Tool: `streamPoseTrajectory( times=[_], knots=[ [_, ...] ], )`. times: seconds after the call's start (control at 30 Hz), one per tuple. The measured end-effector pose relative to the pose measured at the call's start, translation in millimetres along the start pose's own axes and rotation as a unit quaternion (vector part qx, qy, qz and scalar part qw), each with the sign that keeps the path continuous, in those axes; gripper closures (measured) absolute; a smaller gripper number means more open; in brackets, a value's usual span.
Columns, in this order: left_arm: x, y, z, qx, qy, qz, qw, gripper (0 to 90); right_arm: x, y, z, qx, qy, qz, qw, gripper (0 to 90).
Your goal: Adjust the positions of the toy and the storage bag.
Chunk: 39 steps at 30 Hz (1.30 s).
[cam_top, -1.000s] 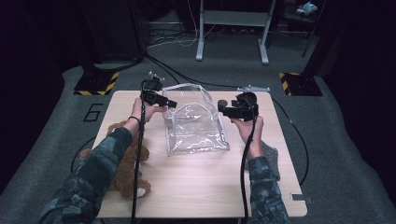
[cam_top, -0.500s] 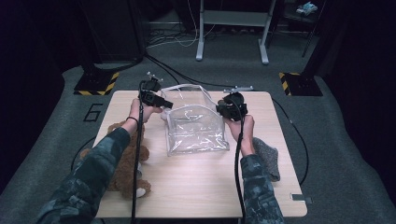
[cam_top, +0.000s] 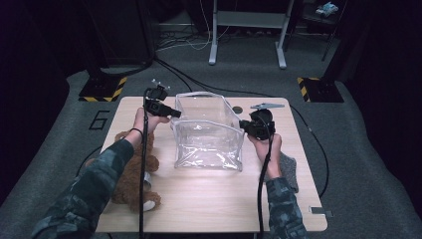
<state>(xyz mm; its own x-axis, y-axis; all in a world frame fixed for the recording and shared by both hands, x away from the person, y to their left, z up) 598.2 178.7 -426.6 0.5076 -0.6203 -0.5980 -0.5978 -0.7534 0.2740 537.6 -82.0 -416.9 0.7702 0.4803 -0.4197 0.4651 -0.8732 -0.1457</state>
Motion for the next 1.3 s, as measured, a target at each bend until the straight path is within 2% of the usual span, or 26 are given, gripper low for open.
streamPoseTrajectory(
  times=[0.03, 0.1, 0.27, 0.3, 0.33, 0.4, 0.43, 0.5, 0.63, 0.73, 0.77, 0.8, 0.83, 0.87, 0.9, 0.97, 1.03, 1.07, 1.13, 1.17, 1.3],
  knots=[
    [-3.1, 2.4, 2.2, -0.007, -0.003, 0.006, 1.0000, 78.6, -1.8, -1.0, 1.2, 0.004, 0.000, -0.002, 1.0000, 87.6],
    [-8.0, 5.7, 5.8, 0.000, -0.008, 0.006, 0.9999, 78.6, -7.1, -2.9, 5.3, 0.006, 0.001, -0.005, 1.0000, 87.5],
    [-17.3, 16.0, 18.0, 0.003, -0.016, 0.017, 0.9997, 78.1, -18.7, -15.9, 12.5, -0.007, -0.004, -0.014, 0.9999, 87.3],
    [-17.3, 16.0, 18.0, 0.003, -0.016, 0.017, 0.9997, 78.0, -18.7, -15.9, 12.5, -0.007, -0.004, -0.014, 0.9999, 87.3],
    [-17.3, 16.4, 18.5, -0.002, -0.011, 0.017, 0.9998, 77.4, -20.7, -20.4, 12.9, -0.017, 0.004, -0.012, 0.9998, 87.3],
    [-18.4, 14.3, 19.8, 0.005, -0.016, 0.017, 0.9997, 76.5, -20.3, -23.1, 13.3, -0.017, 0.007, -0.010, 0.9998, 87.2],
    [-17.1, 14.1, 19.6, -0.006, -0.012, 0.018, 0.9998, 76.9, -20.4, -25.4, 13.7, -0.021, 0.012, -0.010, 0.9997, 87.3],
    [-18.1, 14.6, 19.5, 0.000, -0.015, 0.021, 0.9997, 77.7, -20.6, -26.4, 13.1, -0.023, 0.013, -0.010, 0.9996, 87.3],
    [-20.1, 12.8, 19.8, -0.002, -0.015, 0.019, 0.9997, 77.7, -20.1, -30.2, 12.1, -0.026, 0.013, -0.015, 0.9994, 87.2],
    [-21.3, 10.1, 21.3, -0.015, -0.011, 0.018, 0.9997, 76.8, -19.2, -30.6, 11.5, -0.027, 0.016, -0.016, 0.9994, 85.6],
    [-21.9, 9.1, 22.2, -0.023, -0.011, 0.018, 0.9995, 73.9, -19.2, -29.5, 11.3, -0.026, 0.018, -0.017, 0.9994, 80.8],
    [-21.9, 9.1, 22.2, -0.023, -0.011, 0.018, 0.9995, 70.2, -19.2, -29.5, 11.3, -0.026, 0.018, -0.017, 0.9994, 80.8],
    [-23.0, 7.3, 21.7, -0.023, -0.005, 0.013, 0.9996, 70.2, -19.8, -28.4, 10.5, -0.021, 0.023, -0.017, 0.9994, 74.4],
    [-23.9, 7.6, 20.0, -0.029, 0.005, 0.015, 0.9995, 59.1, -21.5, -26.8, 10.2, -0.012, 0.027, -0.019, 0.9994, 68.7],
    [-26.7, 6.8, 19.5, -0.024, 0.007, 0.016, 0.9996, 50.1, -23.9, -25.3, 10.6, -0.013, 0.029, -0.022, 0.9992, 61.5],
    [-33.9, 5.3, 18.4, -0.024, 0.012, 0.020, 0.9995, 37.8, -29.9, -22.8, 10.7, -0.008, 0.034, -0.024, 0.9991, 50.4],
    [-41.6, 1.4, 17.2, -0.031, 0.022, 0.008, 0.9993, 31.1, -37.9, -17.8, 9.8, -0.005, 0.044, -0.021, 0.9988, 42.2],
    [-46.4, -2.1, 17.3, -0.025, 0.024, 0.010, 0.9994, 28.8, -42.5, -15.2, 9.3, -0.001, 0.050, -0.019, 0.9986, 39.0],
    [-54.3, -9.3, 18.1, -0.033, 0.031, -0.006, 0.9989, 26.9, -51.3, -10.1, 10.0, 0.001, 0.063, -0.012, 0.9980, 31.9],
    [-57.6, -12.2, 18.3, -0.041, 0.040, -0.009, 0.9983, 25.8, -54.9, -7.9, 11.7, 0.002, 0.064, -0.007, 0.9979, 27.6],
    [-71.4, -29.0, 27.5, -0.042, 0.040, -0.036, 0.9977, 19.4, -64.7, 3.7, 25.6, 0.002, 0.066, 0.011, 0.9978, 17.5]
  ],
)
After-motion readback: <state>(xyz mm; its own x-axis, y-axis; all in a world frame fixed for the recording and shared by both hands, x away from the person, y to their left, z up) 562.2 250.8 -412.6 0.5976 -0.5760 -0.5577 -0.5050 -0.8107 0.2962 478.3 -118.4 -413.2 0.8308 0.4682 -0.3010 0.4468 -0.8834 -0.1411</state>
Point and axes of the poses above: each handheld gripper's, and its own axes: x roughly forward along the jaws, z roughly out of its underside, y roughly to its right, the point moved 9 cm from there along x, roughly forward along the jaws, and after that the axes turned 11 degrees about y, right-handed, at the moved point
